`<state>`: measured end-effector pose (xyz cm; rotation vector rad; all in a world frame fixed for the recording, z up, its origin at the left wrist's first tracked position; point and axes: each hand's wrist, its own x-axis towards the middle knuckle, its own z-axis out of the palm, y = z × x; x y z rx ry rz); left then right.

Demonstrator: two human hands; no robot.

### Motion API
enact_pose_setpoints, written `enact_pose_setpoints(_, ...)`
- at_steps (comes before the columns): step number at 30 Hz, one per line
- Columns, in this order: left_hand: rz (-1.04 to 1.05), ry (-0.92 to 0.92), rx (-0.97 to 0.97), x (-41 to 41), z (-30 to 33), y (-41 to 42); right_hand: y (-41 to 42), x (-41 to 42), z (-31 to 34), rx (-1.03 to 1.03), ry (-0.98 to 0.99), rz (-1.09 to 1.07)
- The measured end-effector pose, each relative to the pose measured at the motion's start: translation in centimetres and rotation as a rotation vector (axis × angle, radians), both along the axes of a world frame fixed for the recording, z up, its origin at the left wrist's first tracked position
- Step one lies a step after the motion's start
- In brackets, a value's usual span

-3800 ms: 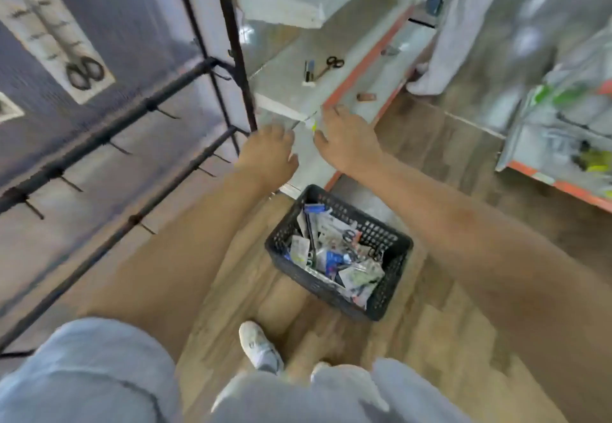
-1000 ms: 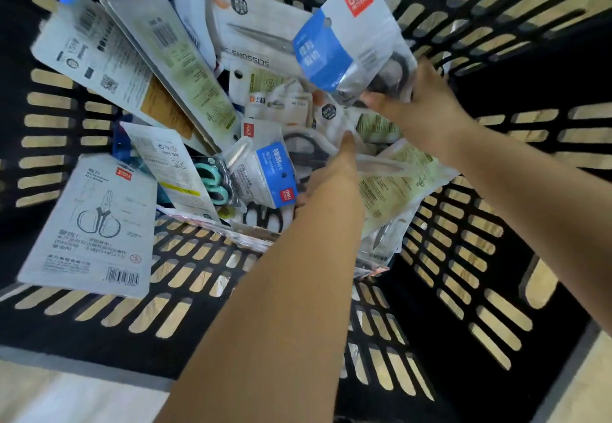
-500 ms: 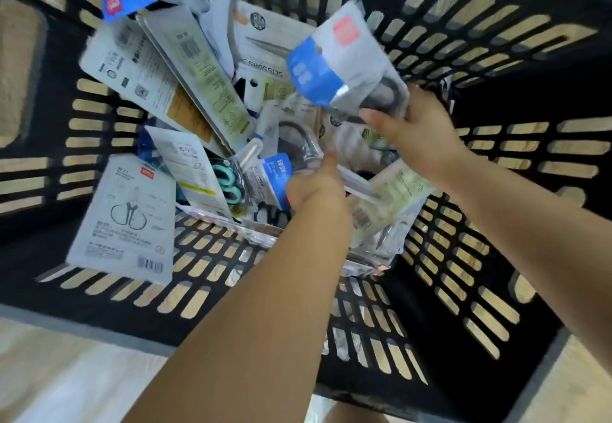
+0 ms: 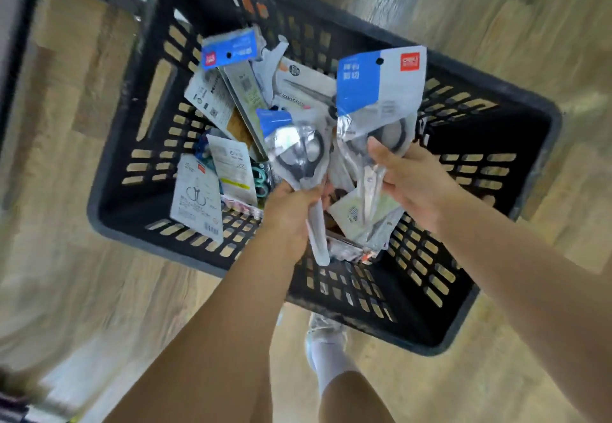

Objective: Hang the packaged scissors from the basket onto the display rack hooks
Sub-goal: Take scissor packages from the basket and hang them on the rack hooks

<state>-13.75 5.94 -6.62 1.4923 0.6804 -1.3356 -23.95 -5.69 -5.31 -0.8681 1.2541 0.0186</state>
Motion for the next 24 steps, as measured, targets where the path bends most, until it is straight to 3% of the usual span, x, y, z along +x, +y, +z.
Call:
enact_pose_setpoints(9,-0.054,-0.069,-0.263,3.1,13.2,5.3,4.1,1.9,12.3,0.042,-0.129,0.101)
enact_pose_setpoints(17,0.055,-0.229,-0.381,5.9,28.7,6.5,4.7,5.3,28.8,-0.053,-0.219,0.181)
enact_pose_setpoints(24,0.104,-0.593,-0.462,8.3,46.5,10.6,6.8,11.0,46.3,-0.269,-0.416,0.254)
